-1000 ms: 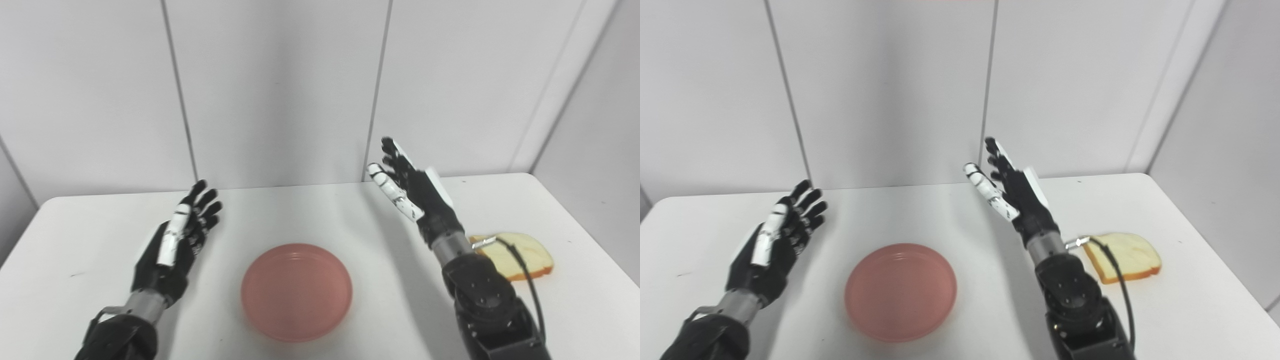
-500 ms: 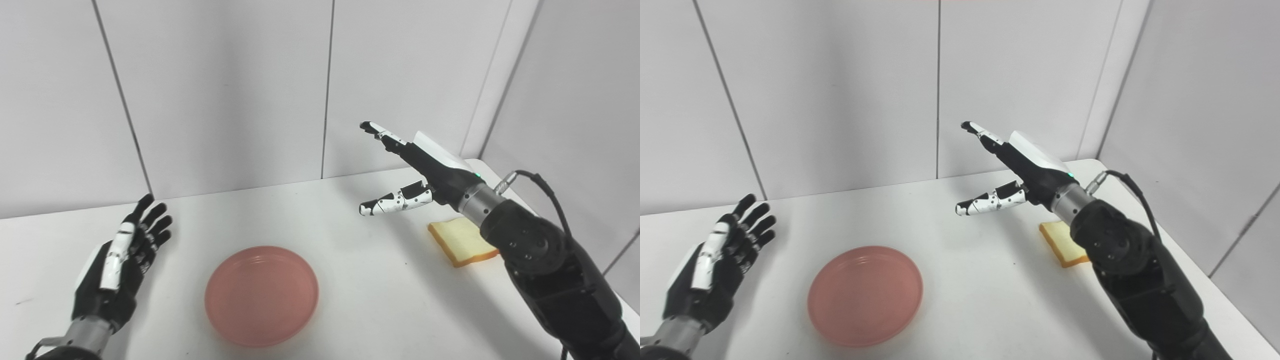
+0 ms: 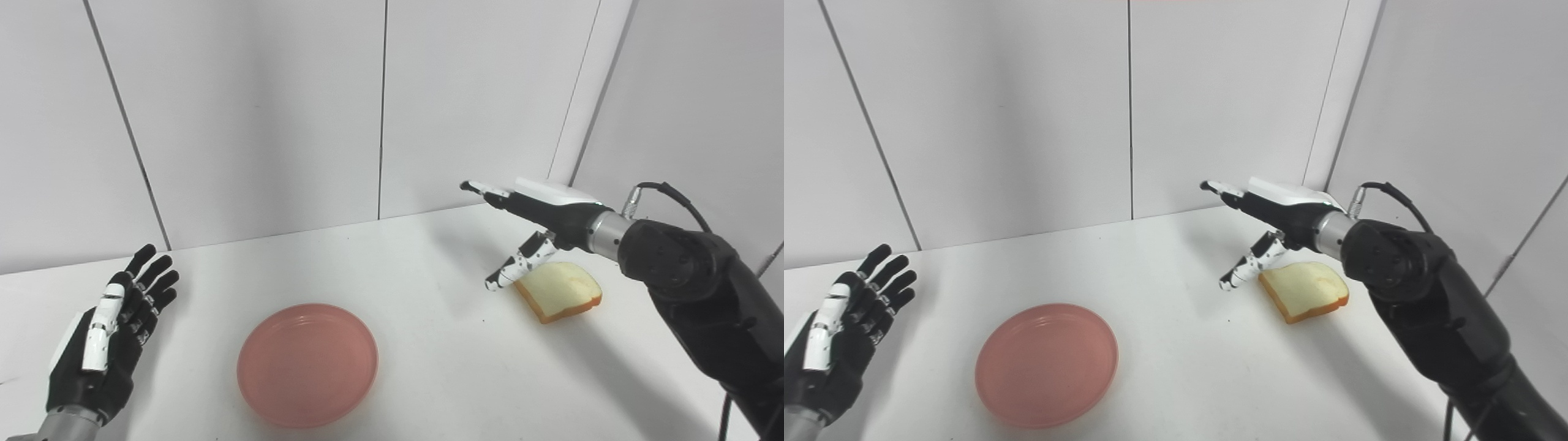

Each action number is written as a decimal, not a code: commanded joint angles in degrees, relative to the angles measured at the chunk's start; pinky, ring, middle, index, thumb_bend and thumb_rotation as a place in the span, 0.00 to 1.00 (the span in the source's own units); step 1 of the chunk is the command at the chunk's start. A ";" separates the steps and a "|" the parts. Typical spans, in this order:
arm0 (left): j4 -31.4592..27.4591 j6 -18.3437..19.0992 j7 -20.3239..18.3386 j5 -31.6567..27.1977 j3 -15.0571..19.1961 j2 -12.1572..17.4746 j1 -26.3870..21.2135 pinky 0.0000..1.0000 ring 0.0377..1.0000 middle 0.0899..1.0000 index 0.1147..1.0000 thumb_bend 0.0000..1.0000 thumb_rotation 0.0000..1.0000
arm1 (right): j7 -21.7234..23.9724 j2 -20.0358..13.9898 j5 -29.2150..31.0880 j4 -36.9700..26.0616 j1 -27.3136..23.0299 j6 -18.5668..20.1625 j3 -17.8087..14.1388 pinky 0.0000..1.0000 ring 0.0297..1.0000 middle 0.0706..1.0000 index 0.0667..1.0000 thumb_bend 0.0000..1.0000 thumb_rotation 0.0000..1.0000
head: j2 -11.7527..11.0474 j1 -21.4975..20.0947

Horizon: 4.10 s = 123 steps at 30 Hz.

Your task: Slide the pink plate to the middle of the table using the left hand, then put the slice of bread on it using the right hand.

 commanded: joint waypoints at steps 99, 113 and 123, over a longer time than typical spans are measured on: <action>-3.87 2.81 -2.16 -5.77 1.15 3.44 -1.47 0.99 0.95 0.94 0.94 0.42 1.00 | -1.28 -3.74 -21.16 31.96 -7.63 -13.96 18.07 0.78 0.92 1.00 1.00 1.00 0.15 | 4.06 -0.88; -4.00 2.81 -2.25 -6.10 1.37 3.88 -1.34 0.98 0.95 0.94 0.93 0.42 1.00 | -16.44 -3.72 -21.93 38.05 -6.02 -21.46 16.63 0.69 0.60 0.55 0.53 0.61 0.00 | 4.41 -1.25; -3.48 2.49 -2.29 -6.40 1.12 4.04 -1.40 0.98 0.95 0.94 0.93 0.42 1.00 | -22.25 -3.05 -18.94 40.05 -4.95 -23.33 14.83 0.49 0.41 0.45 0.46 0.52 0.00 | 4.29 -1.08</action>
